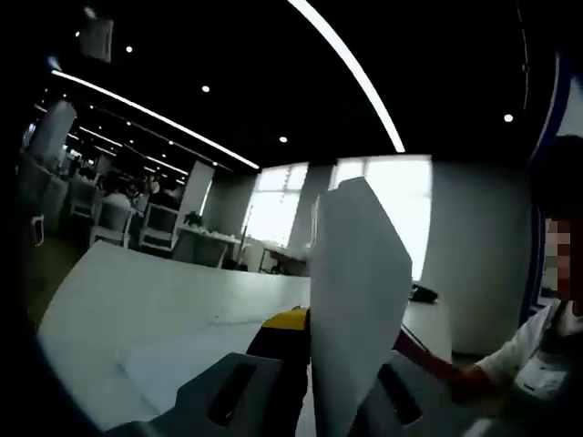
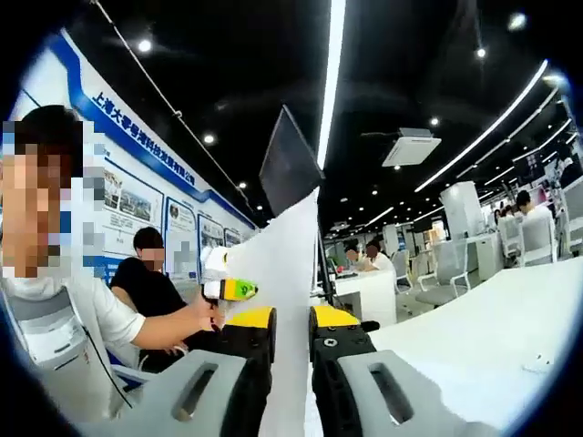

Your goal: Organize the stack of printing papers by aligning and flattening the scattered papers on the table

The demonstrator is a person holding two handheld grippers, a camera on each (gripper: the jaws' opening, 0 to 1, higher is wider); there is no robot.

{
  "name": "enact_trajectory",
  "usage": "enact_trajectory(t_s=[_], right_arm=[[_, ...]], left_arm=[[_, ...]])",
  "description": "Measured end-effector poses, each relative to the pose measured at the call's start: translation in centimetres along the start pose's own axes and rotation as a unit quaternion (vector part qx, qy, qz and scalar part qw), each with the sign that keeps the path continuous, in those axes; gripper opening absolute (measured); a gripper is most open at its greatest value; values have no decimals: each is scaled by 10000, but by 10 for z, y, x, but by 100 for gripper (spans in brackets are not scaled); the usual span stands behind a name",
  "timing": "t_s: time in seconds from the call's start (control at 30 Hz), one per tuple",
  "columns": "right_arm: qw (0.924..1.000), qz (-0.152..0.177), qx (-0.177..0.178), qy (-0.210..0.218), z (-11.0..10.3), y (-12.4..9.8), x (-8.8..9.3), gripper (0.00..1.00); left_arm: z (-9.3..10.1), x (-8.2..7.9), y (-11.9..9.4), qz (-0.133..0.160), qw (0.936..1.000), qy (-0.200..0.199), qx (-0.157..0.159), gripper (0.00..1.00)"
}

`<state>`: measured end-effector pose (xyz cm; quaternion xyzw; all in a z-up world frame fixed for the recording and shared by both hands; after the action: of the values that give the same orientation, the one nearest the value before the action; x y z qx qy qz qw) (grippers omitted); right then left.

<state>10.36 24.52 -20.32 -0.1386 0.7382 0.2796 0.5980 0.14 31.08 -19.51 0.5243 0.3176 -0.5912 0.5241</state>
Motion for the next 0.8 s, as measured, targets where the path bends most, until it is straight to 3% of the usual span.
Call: enact_trajectory(t_s=[0.07, 0.17, 0.23, 0.4, 0.67, 0.8], right_arm=[[9993, -95, 314, -196, 8, -3, -4, 14], [9982, -96, 507, -305, 8, -5, -9, 14], [9948, -50, 939, -388, 18, -9, -17, 14], [9911, -24, 1264, -410, 23, -15, -29, 17], [9817, 120, 1835, -501, 46, -25, -45, 37], [9761, 383, 2077, -516, 56, -30, -53, 53]], left_arm=[[-1, 6, -4, -97, 9998, 174, -87, 6], [-4, 9, -11, -140, 9993, 302, -169, 6], [-7, 11, -15, -152, 9991, 327, -220, 6], [-15, 13, -27, -161, 9984, 409, -369, 6], [-38, 17, -44, -95, 9973, 284, -666, 6], [-63, 12, -58, -104, 9930, 386, -1109, 6]])
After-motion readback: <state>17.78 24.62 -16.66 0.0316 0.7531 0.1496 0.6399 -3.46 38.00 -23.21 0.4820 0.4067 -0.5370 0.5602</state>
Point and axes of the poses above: the point that each gripper's makers call its tool centre point, and the gripper's own axes: y roughly forward along the fingers, z roughly to its right, x roughly out of its underside, the point moved 2 cm from there along -y, roughly backward along the fingers, and after that the axes turned 2 degrees about z, right-handed, at the moved point
